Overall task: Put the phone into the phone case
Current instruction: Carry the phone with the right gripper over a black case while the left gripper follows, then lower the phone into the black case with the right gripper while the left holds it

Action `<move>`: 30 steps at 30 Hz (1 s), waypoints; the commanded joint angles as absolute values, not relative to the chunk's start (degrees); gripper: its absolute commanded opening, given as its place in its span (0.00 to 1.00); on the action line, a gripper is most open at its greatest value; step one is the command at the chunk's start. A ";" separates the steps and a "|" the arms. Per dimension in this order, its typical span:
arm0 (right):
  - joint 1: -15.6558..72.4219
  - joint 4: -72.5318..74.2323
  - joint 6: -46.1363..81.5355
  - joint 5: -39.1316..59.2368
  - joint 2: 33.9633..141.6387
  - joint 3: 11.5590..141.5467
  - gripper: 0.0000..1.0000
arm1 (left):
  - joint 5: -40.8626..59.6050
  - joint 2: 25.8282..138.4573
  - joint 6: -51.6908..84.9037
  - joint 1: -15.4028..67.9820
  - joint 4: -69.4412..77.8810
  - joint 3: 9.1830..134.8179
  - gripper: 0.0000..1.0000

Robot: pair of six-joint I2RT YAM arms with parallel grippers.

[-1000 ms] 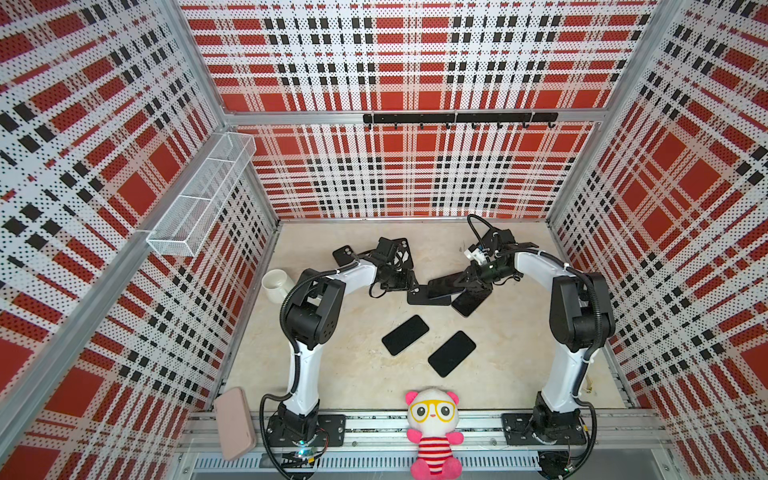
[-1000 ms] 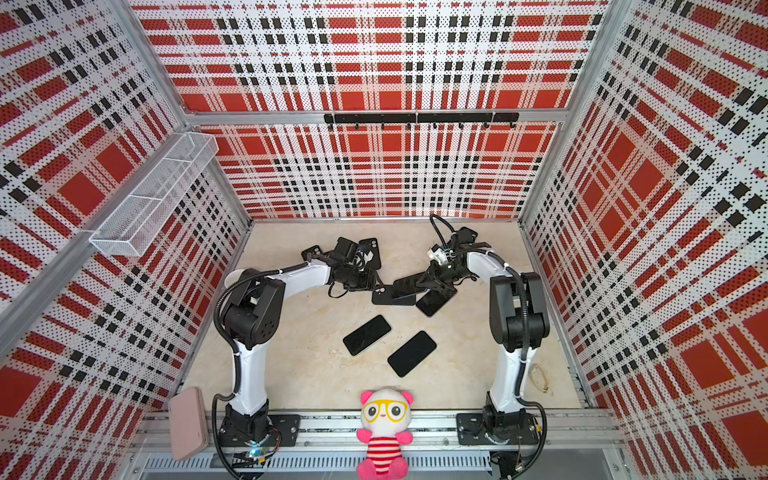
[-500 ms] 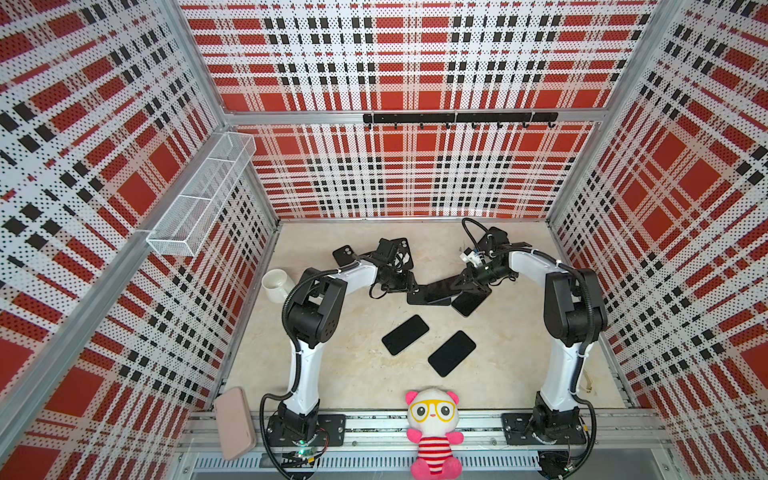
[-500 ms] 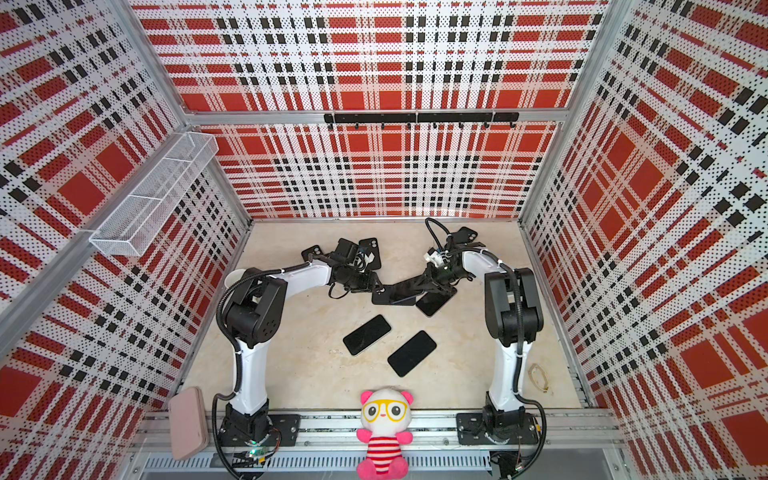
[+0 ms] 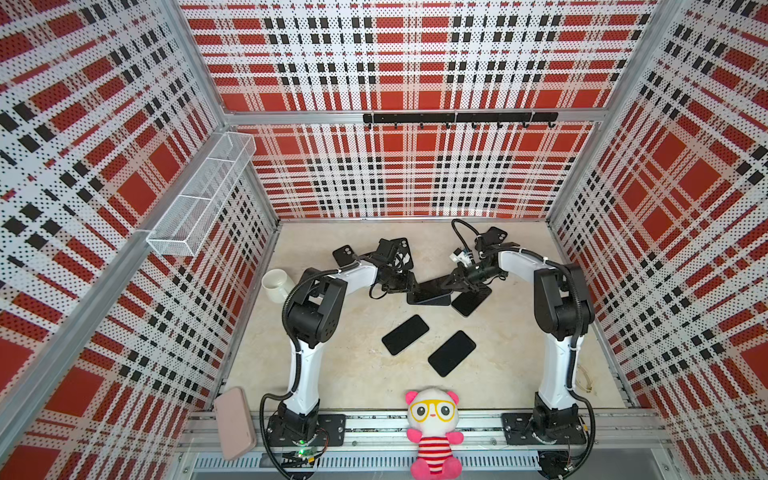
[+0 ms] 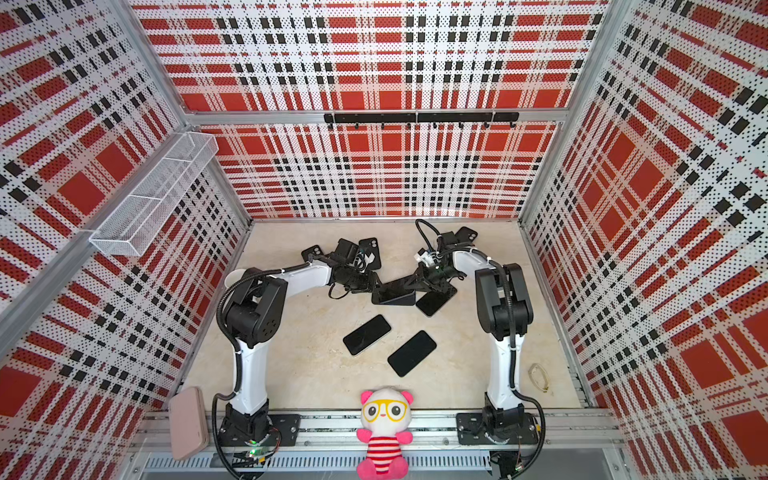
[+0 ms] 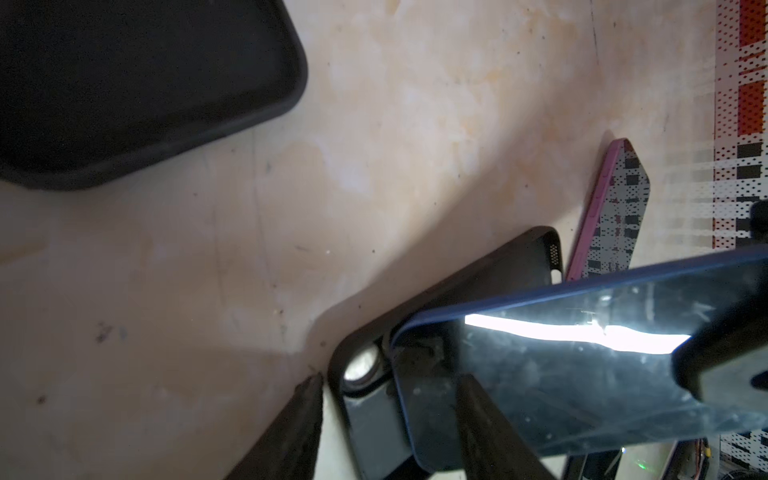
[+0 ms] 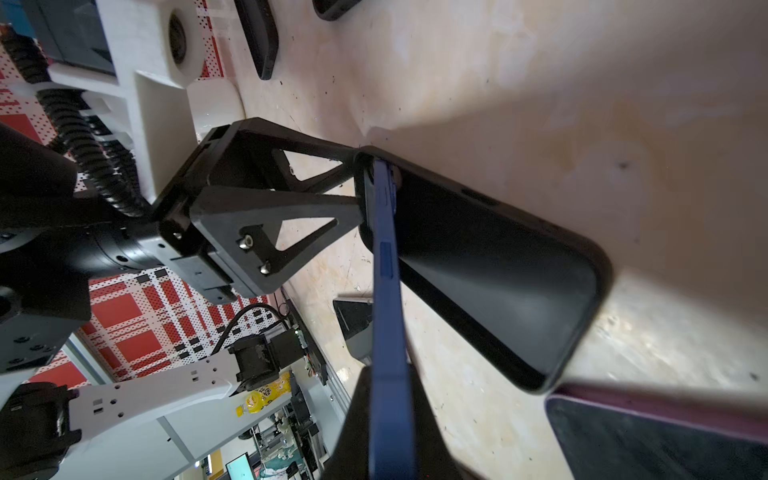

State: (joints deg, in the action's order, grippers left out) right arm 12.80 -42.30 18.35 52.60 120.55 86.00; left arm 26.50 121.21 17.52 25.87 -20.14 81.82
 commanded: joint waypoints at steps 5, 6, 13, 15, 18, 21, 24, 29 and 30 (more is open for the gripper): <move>16.15 -36.61 22.83 51.56 124.57 85.43 0.01 | 26.85 118.94 17.71 24.78 -21.38 77.94 0.56; 16.62 -35.88 23.46 51.76 124.88 85.38 0.02 | 26.73 118.22 17.69 24.40 -21.38 77.36 0.56; 19.12 -31.62 26.67 52.30 127.71 86.30 0.05 | 25.58 115.04 17.14 22.34 -20.96 73.37 0.56; 19.37 -31.92 26.58 52.09 128.68 87.33 0.06 | 25.54 115.05 16.95 22.36 -20.89 73.32 0.55; 19.51 -35.06 24.28 50.55 129.24 89.71 0.10 | 24.37 115.62 16.44 22.85 -20.86 73.37 0.52; 19.50 -39.05 22.03 47.79 128.95 92.44 0.20 | 23.42 116.98 16.13 23.24 -21.04 72.87 0.49; 19.51 -42.90 20.51 45.06 128.73 95.39 0.39 | 20.92 117.49 15.38 23.73 -22.20 73.38 0.47; 19.39 -49.15 18.49 39.10 128.01 100.78 0.50 | 19.84 117.90 14.94 23.72 -22.65 73.56 0.47; 19.35 -51.25 17.53 37.56 128.18 102.59 0.50 | 19.79 117.94 14.94 23.72 -22.61 73.58 0.47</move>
State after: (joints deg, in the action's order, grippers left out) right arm 19.00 -45.39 20.69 42.57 128.20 98.52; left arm 22.09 115.87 16.19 23.18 -19.51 74.24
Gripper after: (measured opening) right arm 0.500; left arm 0.470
